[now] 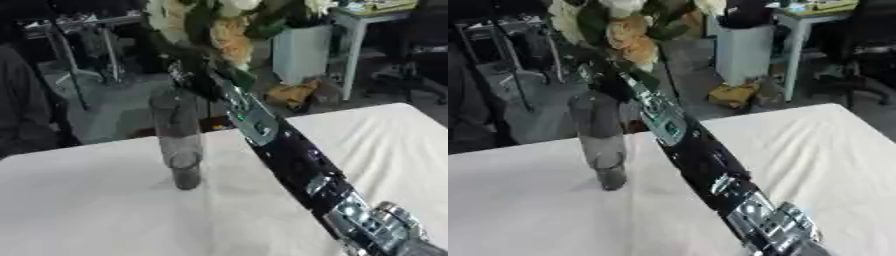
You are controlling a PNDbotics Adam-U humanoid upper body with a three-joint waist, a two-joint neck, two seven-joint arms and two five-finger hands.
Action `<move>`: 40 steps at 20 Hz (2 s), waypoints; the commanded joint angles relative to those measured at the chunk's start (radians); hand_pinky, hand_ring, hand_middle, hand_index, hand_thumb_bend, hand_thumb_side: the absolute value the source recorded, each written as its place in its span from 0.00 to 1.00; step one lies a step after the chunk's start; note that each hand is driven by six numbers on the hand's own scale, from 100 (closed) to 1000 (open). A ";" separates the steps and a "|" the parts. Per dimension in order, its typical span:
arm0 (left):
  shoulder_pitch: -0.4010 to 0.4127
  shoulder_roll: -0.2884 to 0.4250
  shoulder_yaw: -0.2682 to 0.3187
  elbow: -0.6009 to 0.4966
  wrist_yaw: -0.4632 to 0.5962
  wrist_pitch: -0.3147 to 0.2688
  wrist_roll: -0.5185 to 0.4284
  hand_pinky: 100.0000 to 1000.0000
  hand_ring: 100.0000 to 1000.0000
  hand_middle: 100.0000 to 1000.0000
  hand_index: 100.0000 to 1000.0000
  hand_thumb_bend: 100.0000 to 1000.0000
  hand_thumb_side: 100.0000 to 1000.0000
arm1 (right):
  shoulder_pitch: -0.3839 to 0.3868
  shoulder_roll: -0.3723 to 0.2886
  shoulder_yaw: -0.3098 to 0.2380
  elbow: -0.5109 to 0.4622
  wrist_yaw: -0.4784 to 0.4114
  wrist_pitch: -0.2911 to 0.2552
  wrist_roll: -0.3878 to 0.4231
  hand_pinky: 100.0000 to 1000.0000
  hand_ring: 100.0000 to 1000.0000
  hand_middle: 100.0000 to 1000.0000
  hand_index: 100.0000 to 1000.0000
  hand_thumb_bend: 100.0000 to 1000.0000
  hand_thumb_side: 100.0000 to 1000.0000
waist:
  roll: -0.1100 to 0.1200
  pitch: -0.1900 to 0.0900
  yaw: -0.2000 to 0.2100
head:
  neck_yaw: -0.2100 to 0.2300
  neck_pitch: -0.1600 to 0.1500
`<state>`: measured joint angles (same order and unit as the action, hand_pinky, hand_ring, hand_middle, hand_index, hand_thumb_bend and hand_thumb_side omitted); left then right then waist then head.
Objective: Arrange flowers into the vase.
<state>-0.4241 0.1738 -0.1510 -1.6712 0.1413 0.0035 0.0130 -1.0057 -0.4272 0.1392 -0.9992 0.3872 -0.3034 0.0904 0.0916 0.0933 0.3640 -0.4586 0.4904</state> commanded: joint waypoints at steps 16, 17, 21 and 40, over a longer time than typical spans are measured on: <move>-0.010 0.005 -0.002 -0.008 0.005 -0.004 -0.004 0.56 0.56 0.57 0.69 0.35 0.97 | -0.061 -0.037 -0.013 0.006 0.120 0.008 0.076 0.70 0.85 0.62 0.67 0.00 0.77 | -0.015 0.011 0.018 | -0.001 -0.035; -0.010 0.005 -0.001 -0.008 0.006 -0.004 -0.004 0.56 0.56 0.57 0.69 0.35 0.97 | -0.062 -0.038 -0.016 0.011 0.131 0.005 0.083 0.71 0.86 0.63 0.69 0.00 0.76 | -0.016 0.012 0.018 | -0.001 -0.036; -0.010 0.005 0.000 -0.008 0.007 -0.005 -0.002 0.56 0.56 0.57 0.69 0.35 0.98 | -0.067 -0.039 -0.027 0.024 0.155 -0.003 0.092 0.74 0.88 0.67 0.73 0.00 0.75 | -0.018 0.016 0.016 | -0.001 -0.040; -0.006 0.004 0.000 -0.004 0.006 -0.007 -0.004 0.56 0.56 0.57 0.69 0.35 0.98 | -0.089 -0.044 -0.031 0.103 0.272 0.074 0.149 0.90 1.00 0.92 0.95 0.20 0.65 | -0.037 0.016 0.012 | -0.001 -0.053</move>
<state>-0.4211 0.1735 -0.1560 -1.6649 0.1462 0.0000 0.0094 -1.0689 -0.4460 0.1159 -0.9005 0.6462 -0.2349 0.2211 0.0675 0.1107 0.3759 -0.4587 0.4477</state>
